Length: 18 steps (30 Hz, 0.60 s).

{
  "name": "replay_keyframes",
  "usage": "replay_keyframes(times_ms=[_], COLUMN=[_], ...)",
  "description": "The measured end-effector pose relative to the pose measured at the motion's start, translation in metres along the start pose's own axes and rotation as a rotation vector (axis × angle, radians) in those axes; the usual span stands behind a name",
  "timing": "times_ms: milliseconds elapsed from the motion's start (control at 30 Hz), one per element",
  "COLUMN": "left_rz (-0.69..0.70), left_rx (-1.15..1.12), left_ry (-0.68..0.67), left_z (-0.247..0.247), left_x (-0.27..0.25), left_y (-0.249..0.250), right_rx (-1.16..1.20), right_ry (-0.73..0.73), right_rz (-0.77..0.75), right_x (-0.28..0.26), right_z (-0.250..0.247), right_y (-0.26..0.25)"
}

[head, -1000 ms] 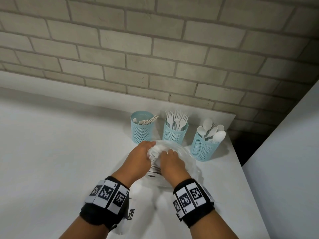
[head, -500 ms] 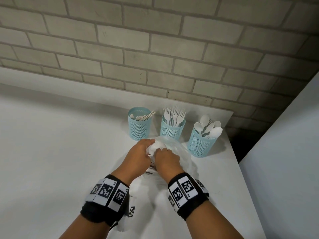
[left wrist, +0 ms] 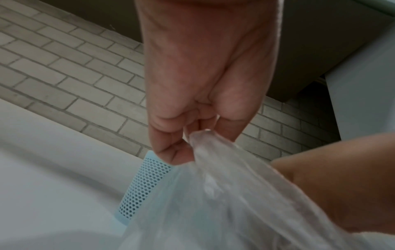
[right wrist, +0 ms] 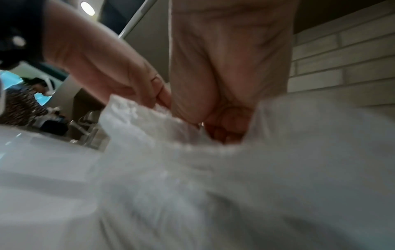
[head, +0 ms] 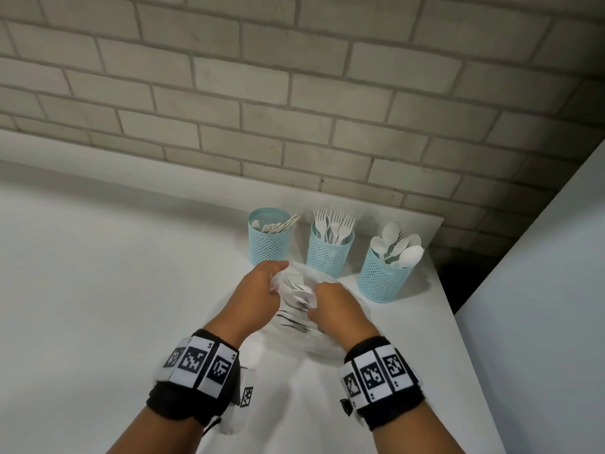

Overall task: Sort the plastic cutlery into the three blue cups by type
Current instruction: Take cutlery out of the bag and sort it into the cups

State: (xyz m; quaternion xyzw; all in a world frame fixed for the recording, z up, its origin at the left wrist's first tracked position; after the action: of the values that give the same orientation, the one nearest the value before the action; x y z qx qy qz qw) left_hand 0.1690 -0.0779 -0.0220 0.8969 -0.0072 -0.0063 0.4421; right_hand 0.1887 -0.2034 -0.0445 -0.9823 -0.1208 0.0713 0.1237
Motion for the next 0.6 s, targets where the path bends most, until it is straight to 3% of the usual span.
replay_keyframes(times_ms=[200, 433, 600], left_rz=[-0.035, -0.060, -0.038], left_rx=[-0.039, -0.030, 0.235], left_ry=[0.022, -0.001, 0.082], left_z=[-0.006, -0.003, -0.008], left_x=[-0.002, 0.000, -0.002], left_y=[-0.001, -0.004, 0.008], right_rx=[0.262, 0.652, 0.873], right_ry=[-0.089, -0.060, 0.020], right_rz=[-0.004, 0.021, -0.005], right_x=[-0.013, -0.015, -0.013], right_z=[-0.017, -0.029, -0.043], right_y=[0.007, 0.017, 0.020])
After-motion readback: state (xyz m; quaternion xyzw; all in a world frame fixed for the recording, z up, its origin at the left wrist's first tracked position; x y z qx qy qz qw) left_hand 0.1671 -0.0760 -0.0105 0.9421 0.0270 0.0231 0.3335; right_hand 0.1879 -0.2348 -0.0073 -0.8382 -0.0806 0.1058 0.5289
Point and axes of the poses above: each hand's wrist, its own x-axis towards the middle knuckle, its own z-axis out of the palm, y = z × x, the point moved 8 cm from there along x, towards the middle knuckle, and after that the axes turned 3 degrees about -z, right-handed, at the moved point
